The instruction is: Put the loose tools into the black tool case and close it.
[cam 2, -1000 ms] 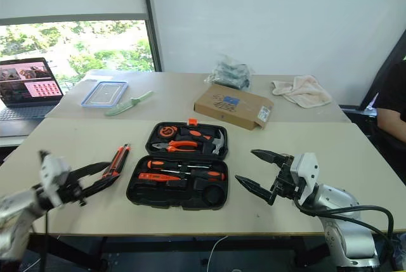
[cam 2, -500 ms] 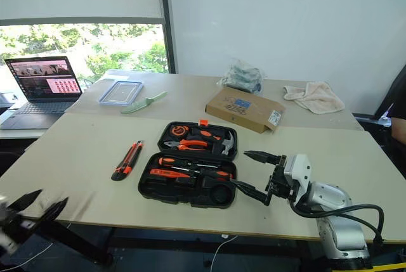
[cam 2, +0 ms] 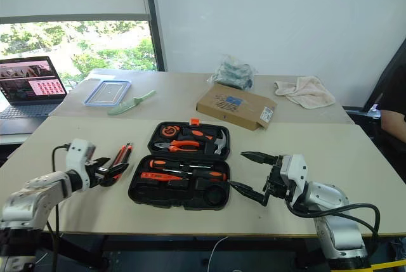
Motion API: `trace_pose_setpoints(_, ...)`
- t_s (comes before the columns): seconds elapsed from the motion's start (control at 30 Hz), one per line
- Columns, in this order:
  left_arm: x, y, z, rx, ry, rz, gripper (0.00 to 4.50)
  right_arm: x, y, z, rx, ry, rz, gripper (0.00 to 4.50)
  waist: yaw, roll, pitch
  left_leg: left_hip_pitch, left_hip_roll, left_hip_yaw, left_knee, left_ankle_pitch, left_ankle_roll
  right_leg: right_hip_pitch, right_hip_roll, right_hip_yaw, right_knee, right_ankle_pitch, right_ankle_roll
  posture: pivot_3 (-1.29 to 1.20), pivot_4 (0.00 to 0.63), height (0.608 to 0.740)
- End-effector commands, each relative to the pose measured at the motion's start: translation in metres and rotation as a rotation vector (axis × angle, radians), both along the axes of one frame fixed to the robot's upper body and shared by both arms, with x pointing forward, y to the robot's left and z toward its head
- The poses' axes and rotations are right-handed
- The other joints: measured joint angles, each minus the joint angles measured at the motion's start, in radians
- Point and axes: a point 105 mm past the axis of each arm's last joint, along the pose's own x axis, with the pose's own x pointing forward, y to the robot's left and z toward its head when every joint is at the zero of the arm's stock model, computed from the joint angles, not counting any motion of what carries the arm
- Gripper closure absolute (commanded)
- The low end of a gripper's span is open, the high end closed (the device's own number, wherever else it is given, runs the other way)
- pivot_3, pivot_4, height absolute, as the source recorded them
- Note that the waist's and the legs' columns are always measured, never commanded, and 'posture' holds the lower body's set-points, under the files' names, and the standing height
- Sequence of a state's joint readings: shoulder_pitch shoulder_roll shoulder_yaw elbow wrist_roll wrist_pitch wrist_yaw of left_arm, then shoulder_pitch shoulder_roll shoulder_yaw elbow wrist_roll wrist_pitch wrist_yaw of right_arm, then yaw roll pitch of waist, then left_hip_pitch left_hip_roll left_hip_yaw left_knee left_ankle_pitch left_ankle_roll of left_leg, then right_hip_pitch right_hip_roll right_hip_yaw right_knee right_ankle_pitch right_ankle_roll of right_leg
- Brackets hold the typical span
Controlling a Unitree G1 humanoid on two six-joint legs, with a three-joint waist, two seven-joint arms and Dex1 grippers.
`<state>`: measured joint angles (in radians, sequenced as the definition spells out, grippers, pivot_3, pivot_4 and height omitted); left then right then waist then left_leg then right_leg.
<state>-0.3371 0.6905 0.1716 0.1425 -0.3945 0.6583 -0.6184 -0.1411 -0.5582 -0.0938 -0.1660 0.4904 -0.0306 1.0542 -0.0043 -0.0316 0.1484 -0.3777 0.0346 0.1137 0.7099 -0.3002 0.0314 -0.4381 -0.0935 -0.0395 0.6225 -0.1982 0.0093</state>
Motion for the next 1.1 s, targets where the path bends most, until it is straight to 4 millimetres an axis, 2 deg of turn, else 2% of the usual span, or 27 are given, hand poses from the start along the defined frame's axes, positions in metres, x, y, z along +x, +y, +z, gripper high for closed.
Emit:
trace_pose_setpoints(0.03, 0.002, 0.003, -0.004, 0.028, 0.029, 0.024, 1.94, -0.003, -0.003, 0.012, 0.003, -0.049, -0.019, 0.0, 0.0, 0.0, 0.0, 0.0, 0.0, 0.0, 0.0, 0.0, 0.0, 0.0, 0.0, 0.0, 0.0, 0.0, 0.0, 0.0, 0.15, 0.74)
trace_pose_setpoints(0.1, 0.001, 0.007, -0.006, 0.038, 0.033, 0.039, 2.61, -0.004, -0.003, 0.011, 0.004, -0.047, -0.025, 0.0, 0.001, 0.0, 0.0, 0.001, 0.0, 0.0, 0.0, -0.001, 0.002, 0.0, -0.001, 0.0, 0.001, 0.0, 0.0, 0.0, 0.15, 0.74)
trace_pose_setpoints(0.2, 0.002, 0.014, 0.002, 0.028, -0.008, 0.033, 2.75, -0.005, -0.005, 0.011, 0.002, -0.044, -0.034, 0.0, 0.0, 0.0, 0.0, 0.002, 0.001, 0.0, 0.0, -0.004, 0.006, 0.0, -0.001, 0.0, 0.002, 0.0, 0.0, 0.0, 0.15, 0.74)
trace_pose_setpoints(0.3, 0.007, 0.004, 0.042, -0.064, -0.209, -0.088, 2.75, -0.006, -0.007, 0.01, -0.002, -0.042, -0.04, 0.0, -0.002, 0.0, 0.0, 0.002, 0.001, 0.0, 0.0, -0.004, 0.006, 0.0, -0.001, 0.0, 0.003, 0.0, 0.0, 0.0, 0.15, 0.74)
trace_pose_setpoints(0.33, 0.003, -0.007, 0.06, -0.09, -0.289, -0.205, 2.75, -0.006, -0.008, 0.01, -0.004, -0.039, -0.042, 0.0, -0.001, -0.001, 0.001, 0.001, 0.001, 0.0, 0.0, -0.004, 0.006, 0.0, -0.001, 0.0, 0.003, 0.0, 0.0, 0.0, 0.15, 0.74)
trace_pose_setpoints(0.37, -0.009, -0.024, 0.077, -0.103, -0.346, -0.393, 2.75, -0.006, -0.009, 0.01, -0.01, -0.036, -0.044, 0.0, -0.001, -0.001, 0.001, 0.0, 0.001, 0.0, 0.0, -0.003, 0.006, -0.001, -0.001, 0.0, 0.003, 0.0, 0.0, 0.0, 0.15, 0.74)
trace_pose_setpoints(0.4, -0.019, -0.035, 0.085, -0.105, -0.377, -0.527, 2.75, -0.007, -0.01, 0.009, -0.014, -0.033, -0.045, 0.0, -0.001, -0.002, 0.001, -0.001, 0.001, 0.0, 0.001, -0.003, 0.005, -0.002, -0.001, -0.001, 0.003, 0.0, -0.001, 0.0, 0.15, 0.74)
trace_pose_setpoints(0.43, -0.033, -0.049, 0.083, -0.04, -0.33, -0.713, 2.75, -0.007, -0.012, 0.009, -0.019, -0.029, -0.047, 0.0, 0.002, -0.002, 0.001, -0.002, 0.001, 0.0, 0.001, -0.002, 0.003, -0.002, -0.001, -0.001, 0.003, 0.0, -0.001, 0.0, 0.15, 0.74)
trace_pose_setpoints(0.5, -0.049, -0.063, 0.069, 0.091, -0.238, -0.941, 2.75, -0.008, -0.014, 0.008, -0.024, -0.025, -0.049, 0.0, 0.006, -0.002, 0.001, -0.003, 0.001, 0.0, 0.001, 0.001, -0.001, -0.002, -0.001, -0.002, 0.002, 0.0, -0.001, 0.0, 0.15, 0.74)
trace_pose_setpoints(0.63, -0.057, -0.095, 0.056, 0.199, -0.215, -1.192, 2.75, -0.008, -0.014, 0.008, -0.025, -0.023, -0.053, 0.0, 0.017, 0.004, 0.0, -0.002, -0.002, 0.001, 0.001, -0.001, 0.002, 0.0, -0.002, 0.0, 0.0, 0.0, 0.001, 0.0, 0.15, 0.74)
trace_pose_setpoints(0.7, -0.055, -0.105, 0.047, 0.239, -0.191, -1.243, 2.75, -0.009, -0.012, 0.008, -0.023, -0.024, -0.053, 0.0, 0.017, 0.003, 0.001, -0.003, -0.002, 0.001, 0.003, -0.005, 0.009, -0.001, -0.001, 0.0, 0.001, 0.0, 0.001, 0.0, 0.15, 0.74)
trace_pose_setpoints(0.87, -0.049, -0.117, 0.023, 0.299, -0.139, -1.301, 2.75, -0.011, -0.011, 0.008, -0.016, -0.025, -0.061, 0.0, 0.012, 0.002, 0.001, -0.004, -0.001, 0.0, 0.004, -0.005, 0.009, -0.002, 0.001, 0.0, 0.001, 0.0, 0.001, 0.0, 0.15, 0.74)
trace_pose_setpoints(1.1, -0.038, -0.12, 0.009, 0.389, -0.105, -1.277, 2.75, -0.012, -0.012, 0.008, -0.012, -0.025, -0.076, 0.0, 0.017, 0.002, 0.001, -0.004, -0.002, -0.001, 0.005, -0.005, 0.01, -0.001, 0.001, 0.0, 0.001, 0.0, 0.001, 0.0, 0.15, 0.74)
